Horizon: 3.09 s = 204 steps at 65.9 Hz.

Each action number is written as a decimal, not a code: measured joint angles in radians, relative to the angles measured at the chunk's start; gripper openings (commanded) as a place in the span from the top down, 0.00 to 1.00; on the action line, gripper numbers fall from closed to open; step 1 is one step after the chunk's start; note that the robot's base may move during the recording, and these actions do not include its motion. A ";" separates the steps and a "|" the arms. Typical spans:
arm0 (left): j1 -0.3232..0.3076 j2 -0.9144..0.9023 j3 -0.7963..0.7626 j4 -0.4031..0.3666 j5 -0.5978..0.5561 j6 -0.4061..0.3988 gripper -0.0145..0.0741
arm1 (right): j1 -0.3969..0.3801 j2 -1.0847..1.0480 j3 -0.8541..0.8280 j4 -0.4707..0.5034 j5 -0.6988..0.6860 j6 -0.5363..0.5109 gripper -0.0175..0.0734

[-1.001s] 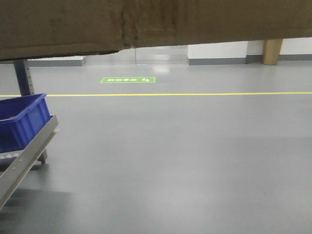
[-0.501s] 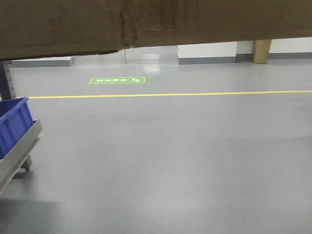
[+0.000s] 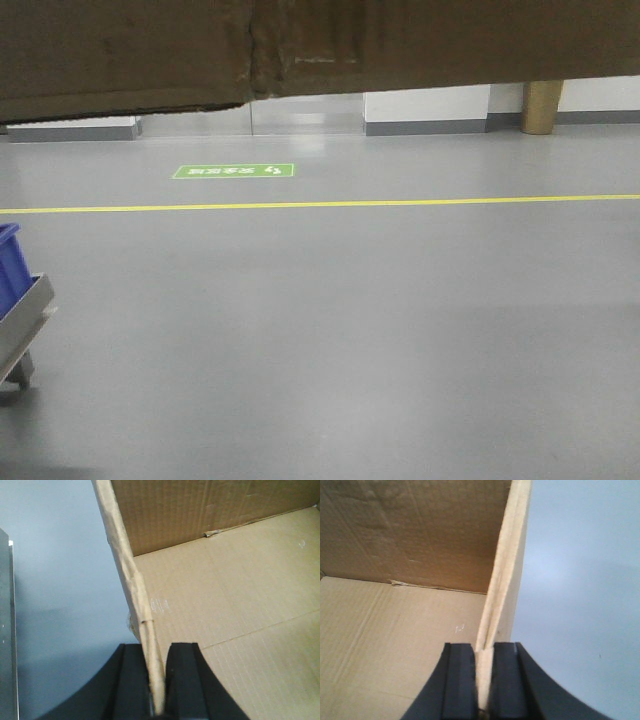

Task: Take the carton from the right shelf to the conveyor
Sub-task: 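Hold the carton with both grippers while the base drives to the conveyor, then carry the carton with both grippers over the grey conveyor belt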

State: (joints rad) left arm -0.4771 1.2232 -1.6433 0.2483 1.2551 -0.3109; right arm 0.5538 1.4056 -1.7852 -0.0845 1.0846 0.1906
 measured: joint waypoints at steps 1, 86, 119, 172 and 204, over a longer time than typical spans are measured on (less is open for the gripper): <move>0.000 0.000 0.000 0.000 0.000 0.000 0.86 | 0.000 0.000 0.000 0.000 0.000 0.000 0.89; 0.000 0.000 0.000 0.014 0.000 0.000 0.86 | 0.000 0.002 0.000 0.006 -0.012 0.000 0.89; 0.000 0.000 0.000 0.072 -0.002 0.000 0.86 | 0.000 0.002 0.000 0.012 -0.020 0.000 0.89; -0.012 -0.002 0.000 0.336 -0.047 0.000 0.86 | 0.010 0.004 0.002 0.059 -0.054 0.004 0.89; -0.018 -0.002 0.000 0.377 -0.059 0.000 0.86 | 0.010 0.004 0.002 0.069 -0.054 0.004 0.89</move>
State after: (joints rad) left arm -0.4949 1.2217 -1.6433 0.6255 1.1959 -0.3109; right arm 0.5637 1.4098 -1.7836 -0.0155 1.0309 0.1947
